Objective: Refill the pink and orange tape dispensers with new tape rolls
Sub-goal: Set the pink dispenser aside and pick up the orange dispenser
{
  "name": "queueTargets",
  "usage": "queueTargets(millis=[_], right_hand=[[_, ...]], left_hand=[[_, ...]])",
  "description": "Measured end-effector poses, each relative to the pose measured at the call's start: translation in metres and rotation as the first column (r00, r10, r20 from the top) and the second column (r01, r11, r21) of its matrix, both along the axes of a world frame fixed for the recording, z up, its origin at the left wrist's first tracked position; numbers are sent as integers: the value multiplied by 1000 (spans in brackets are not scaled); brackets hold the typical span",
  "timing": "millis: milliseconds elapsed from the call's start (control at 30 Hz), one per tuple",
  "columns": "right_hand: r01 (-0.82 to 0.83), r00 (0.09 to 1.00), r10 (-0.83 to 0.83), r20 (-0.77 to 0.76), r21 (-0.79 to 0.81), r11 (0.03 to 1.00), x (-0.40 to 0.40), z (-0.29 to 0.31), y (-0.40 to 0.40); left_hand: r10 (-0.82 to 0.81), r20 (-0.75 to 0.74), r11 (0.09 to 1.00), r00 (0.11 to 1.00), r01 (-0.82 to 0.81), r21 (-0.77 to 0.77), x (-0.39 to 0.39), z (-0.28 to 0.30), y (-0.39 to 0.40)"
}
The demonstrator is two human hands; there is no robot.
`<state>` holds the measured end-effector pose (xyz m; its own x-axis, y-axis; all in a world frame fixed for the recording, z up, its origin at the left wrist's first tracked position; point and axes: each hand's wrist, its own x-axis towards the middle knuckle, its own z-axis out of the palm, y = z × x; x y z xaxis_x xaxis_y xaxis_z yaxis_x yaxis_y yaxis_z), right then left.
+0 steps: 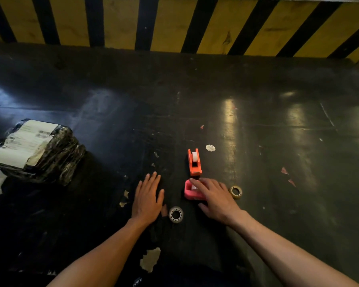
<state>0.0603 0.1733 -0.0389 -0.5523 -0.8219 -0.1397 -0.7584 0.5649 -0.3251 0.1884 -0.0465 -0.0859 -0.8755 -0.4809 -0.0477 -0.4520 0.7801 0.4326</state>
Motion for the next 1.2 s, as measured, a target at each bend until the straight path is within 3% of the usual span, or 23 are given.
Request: queueTargets(millis=[100,233,367,467,533,700,933,1200], right_hand=[[47,997,-49,-56,-37,998,-10,1,-4],[296,953,-274,130,-204,933,-28,5,2],[224,958,-160,237,-270,936,-45,10,14],[318,940,-246,236,-344,884,-59,9,6],[446,891,-360,276,-380,811,-67,10,-4],[602,791,-454,410,-387,699,-83,12,-18],[815,572,-757,315,-316,485,-75,3,-33],[773,633,-737,239,-128,622,-73,1,-34]], left_hand=[[8,32,998,999,-6,-60,0,-4,2],[13,65,993,998,-6,-118,-1,-8,3],[24,69,991,997,-15,-130,-1,-9,4],[28,67,991,997,-19,-132,-1,-9,4],[27,68,991,997,-17,-133,-1,-8,5],[33,78,991,996,-23,-128,-1,-4,6],[34,71,993,997,-26,-113,-2,-2,7],[33,57,993,998,-26,-114,-2,-3,5]])
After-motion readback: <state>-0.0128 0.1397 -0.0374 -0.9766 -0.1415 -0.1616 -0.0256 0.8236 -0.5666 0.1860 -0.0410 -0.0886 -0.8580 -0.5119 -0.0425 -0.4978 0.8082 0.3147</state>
